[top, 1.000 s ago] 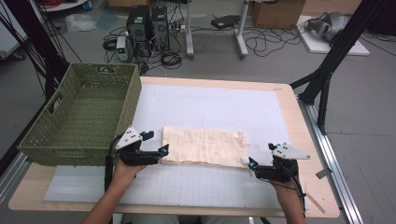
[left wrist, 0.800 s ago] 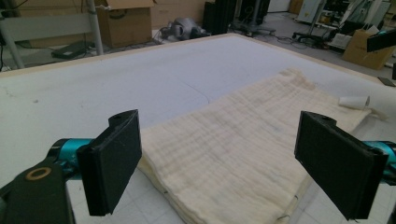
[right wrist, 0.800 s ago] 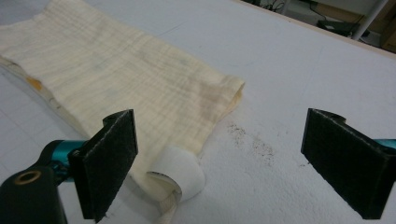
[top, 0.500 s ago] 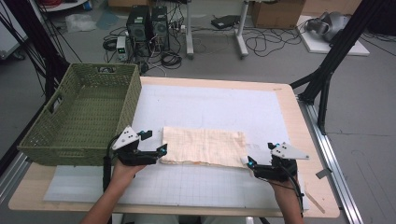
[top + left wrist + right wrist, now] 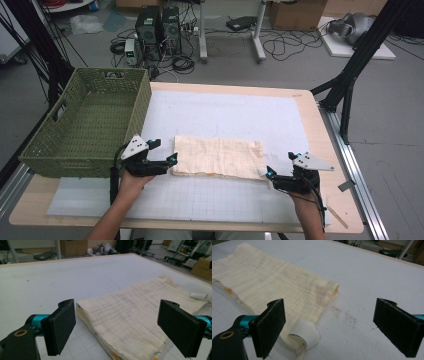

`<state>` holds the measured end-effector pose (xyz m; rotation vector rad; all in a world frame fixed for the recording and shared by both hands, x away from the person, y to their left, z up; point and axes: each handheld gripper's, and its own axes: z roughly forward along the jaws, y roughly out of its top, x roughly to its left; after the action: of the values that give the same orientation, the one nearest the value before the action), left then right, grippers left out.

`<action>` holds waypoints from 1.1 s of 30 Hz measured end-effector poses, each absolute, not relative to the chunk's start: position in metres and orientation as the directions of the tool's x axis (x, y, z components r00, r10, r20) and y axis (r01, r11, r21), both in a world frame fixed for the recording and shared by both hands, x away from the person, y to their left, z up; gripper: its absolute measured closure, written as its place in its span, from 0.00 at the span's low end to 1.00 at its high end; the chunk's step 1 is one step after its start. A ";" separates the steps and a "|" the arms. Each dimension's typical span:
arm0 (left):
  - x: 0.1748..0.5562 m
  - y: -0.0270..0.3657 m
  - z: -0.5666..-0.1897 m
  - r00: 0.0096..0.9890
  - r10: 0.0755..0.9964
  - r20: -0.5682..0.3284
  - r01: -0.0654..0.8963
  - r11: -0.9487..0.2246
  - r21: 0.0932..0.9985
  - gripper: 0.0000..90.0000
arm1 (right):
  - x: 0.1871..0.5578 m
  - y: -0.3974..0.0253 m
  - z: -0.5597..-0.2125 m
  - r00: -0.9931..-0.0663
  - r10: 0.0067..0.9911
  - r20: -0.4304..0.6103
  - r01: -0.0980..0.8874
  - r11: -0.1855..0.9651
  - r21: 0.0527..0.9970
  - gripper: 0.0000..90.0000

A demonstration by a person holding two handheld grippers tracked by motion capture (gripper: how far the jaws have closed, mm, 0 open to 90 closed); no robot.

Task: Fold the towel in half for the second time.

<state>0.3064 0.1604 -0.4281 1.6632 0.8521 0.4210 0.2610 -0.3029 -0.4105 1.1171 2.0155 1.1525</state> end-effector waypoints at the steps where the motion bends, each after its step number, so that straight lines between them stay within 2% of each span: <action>1: 0.307 0.160 -0.428 0.667 0.726 -0.168 0.313 -0.067 0.947 0.18 | 0.261 -0.303 -0.411 -0.498 0.865 -0.064 0.386 0.287 0.876 0.11; 7: 0.311 0.163 -0.428 0.664 0.722 -0.195 0.332 -0.051 0.942 0.18 | 0.262 -0.306 -0.414 -0.493 0.869 -0.040 0.407 0.271 0.872 0.11; 14: 0.320 0.164 -0.423 0.649 0.740 -0.177 0.334 -0.067 0.940 0.18 | 0.261 -0.308 -0.416 -0.498 0.866 -0.035 0.411 0.272 0.870 0.11; 24: 0.353 0.156 -0.406 0.658 0.728 -0.192 0.329 -0.048 0.943 0.23 | 0.255 -0.312 -0.418 -0.497 0.867 -0.024 0.413 0.261 0.872 0.11; 33: 0.373 0.139 -0.414 0.661 0.736 -0.148 0.357 -0.135 0.924 0.29 | 0.254 -0.311 -0.422 -0.478 0.878 0.003 0.435 0.234 0.870 0.11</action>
<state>0.3729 0.1386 -0.4139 1.7401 0.8856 0.4152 0.2540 -0.3112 -0.4216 1.1998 2.0158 1.1753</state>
